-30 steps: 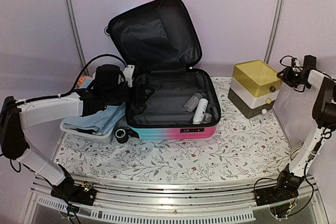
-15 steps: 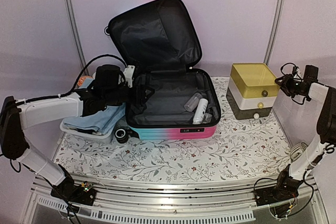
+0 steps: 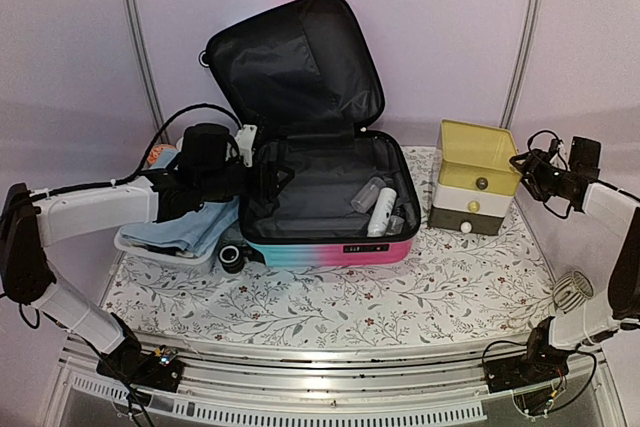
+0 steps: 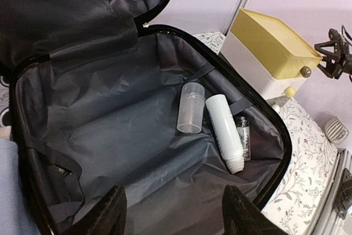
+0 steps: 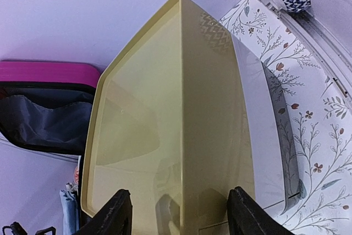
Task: Open, take out, and arrange the luggage
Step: Adjust the storage box at the center of the board.
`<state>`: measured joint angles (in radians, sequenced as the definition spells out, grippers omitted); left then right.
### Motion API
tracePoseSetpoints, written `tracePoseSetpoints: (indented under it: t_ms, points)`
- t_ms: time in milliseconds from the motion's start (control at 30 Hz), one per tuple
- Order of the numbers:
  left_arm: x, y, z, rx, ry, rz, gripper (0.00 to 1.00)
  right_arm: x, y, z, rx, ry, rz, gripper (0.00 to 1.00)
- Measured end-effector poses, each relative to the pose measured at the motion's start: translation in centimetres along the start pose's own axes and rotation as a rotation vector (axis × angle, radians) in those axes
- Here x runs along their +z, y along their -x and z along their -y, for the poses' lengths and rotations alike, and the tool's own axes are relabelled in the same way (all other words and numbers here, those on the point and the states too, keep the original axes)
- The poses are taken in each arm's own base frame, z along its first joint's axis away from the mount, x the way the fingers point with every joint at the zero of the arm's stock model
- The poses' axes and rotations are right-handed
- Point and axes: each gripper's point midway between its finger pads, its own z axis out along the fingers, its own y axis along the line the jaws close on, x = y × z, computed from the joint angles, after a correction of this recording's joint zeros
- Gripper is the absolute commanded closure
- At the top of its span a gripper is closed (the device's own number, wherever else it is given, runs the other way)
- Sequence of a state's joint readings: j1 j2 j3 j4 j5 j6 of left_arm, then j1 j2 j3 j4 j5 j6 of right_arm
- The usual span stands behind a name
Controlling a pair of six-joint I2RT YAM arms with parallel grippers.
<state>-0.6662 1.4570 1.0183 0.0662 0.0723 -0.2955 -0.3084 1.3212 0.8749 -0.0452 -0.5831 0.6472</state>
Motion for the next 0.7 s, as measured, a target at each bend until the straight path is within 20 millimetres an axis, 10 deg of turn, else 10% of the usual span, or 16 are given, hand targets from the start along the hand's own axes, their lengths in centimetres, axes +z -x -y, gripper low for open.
tracePoseSetpoints:
  t_ms: [300, 467, 700]
  points:
    - [0.0, -0.2, -0.2, 0.0, 0.011, -0.005, 0.38, -2.4, -0.3, 0.2, -0.1, -0.135, 0.053, 0.35]
    - [0.0, -0.4, -0.1, 0.0, 0.007, -0.013, 0.39, -5.2, -1.3, -4.4, -0.228, -0.088, 0.113, 0.36]
    - [0.4, -1.1, 0.1, 0.0, -0.002, -0.034, 0.38, -4.2, -10.8, -4.5, -0.273, 0.026, -0.008, 0.36]
